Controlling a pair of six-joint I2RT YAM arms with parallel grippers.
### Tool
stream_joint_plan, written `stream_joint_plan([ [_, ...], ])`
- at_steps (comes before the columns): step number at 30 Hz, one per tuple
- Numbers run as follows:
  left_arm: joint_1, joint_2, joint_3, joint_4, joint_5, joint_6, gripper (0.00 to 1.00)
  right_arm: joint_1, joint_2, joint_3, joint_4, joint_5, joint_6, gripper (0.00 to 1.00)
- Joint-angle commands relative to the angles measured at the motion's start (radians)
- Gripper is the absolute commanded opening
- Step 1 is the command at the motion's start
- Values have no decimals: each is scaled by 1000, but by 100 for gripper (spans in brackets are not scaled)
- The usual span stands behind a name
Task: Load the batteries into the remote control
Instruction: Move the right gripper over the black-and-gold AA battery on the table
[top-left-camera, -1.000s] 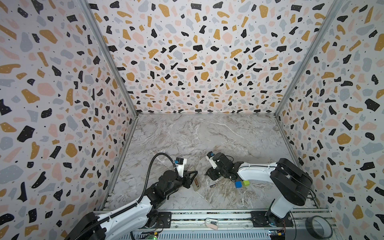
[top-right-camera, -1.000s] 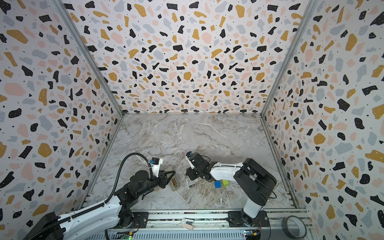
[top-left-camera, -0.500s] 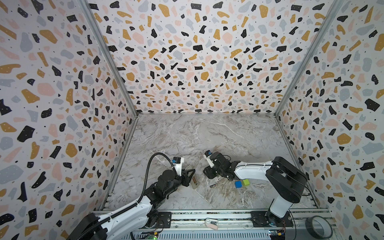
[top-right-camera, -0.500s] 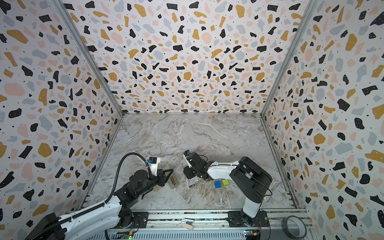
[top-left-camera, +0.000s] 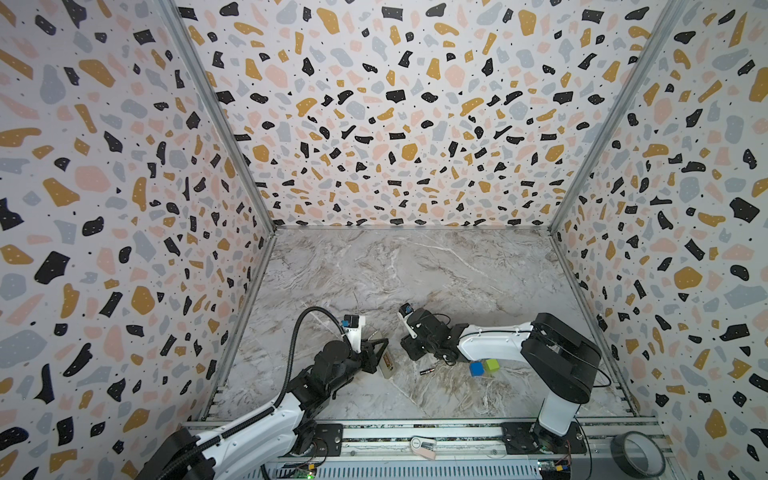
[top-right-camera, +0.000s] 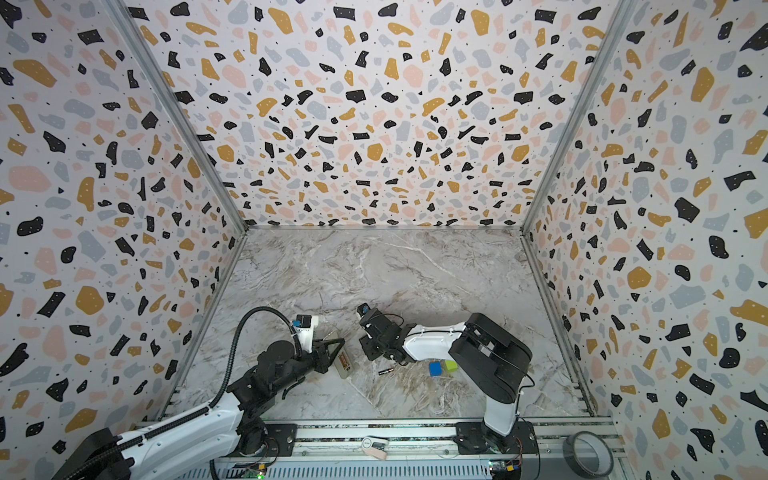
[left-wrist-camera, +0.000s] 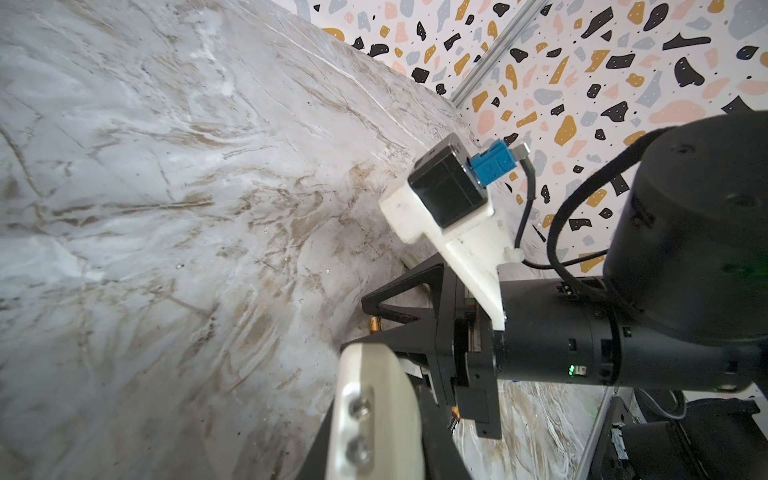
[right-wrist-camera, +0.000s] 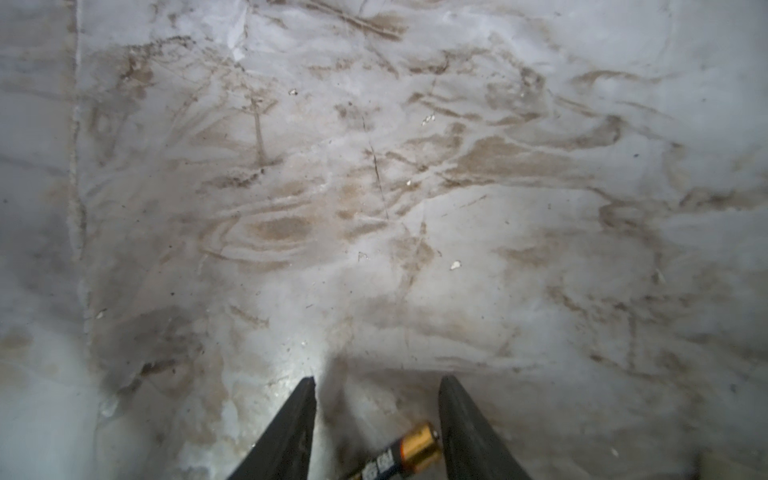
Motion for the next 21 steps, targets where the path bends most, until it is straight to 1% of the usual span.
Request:
stream_joint_plan([
  [1, 9, -11, -4, 57, -7, -1, 0, 8, -17, -13, -119, 37, -1, 51],
  [4, 10, -8, -6, 60, -9, -1, 0, 7, -35, -26, -120, 37, 6, 54],
  [5, 10, -6, -6, 62, -8, -1, 0, 9, -40, -30, -121, 37, 7, 59],
  [8, 10, -2, -6, 68, -7, 0, 0, 12, -55, -39, -127, 43, 14, 66],
  [12, 10, 4, -4, 73, -6, -1, 0, 13, -70, -50, -127, 48, 22, 67],
  [14, 11, 7, -4, 76, -6, -1, 0, 12, -74, -57, -121, 43, 25, 63],
  [17, 12, 6, -4, 77, -6, -2, 0, 11, -70, -63, -109, 34, 28, 51],
  [21, 12, 3, -4, 75, -6, -3, 0, 12, -69, -66, -105, 25, 31, 41],
])
